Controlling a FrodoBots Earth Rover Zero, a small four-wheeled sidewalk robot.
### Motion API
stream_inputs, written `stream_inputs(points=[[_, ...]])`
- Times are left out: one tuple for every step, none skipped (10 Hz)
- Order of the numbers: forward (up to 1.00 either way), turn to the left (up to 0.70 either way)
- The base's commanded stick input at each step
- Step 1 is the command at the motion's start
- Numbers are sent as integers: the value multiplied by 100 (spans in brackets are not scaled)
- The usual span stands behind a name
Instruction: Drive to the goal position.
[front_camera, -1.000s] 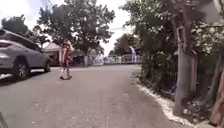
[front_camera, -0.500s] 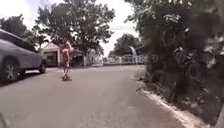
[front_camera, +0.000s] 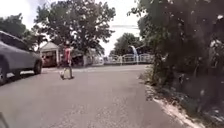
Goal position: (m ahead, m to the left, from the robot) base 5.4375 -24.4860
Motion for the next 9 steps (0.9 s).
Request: stream_inputs(points=[[100,0],[100,0],[100,0],[100,0],[100,0],[100,0],[100,0],[100,-27],[100,-27]])
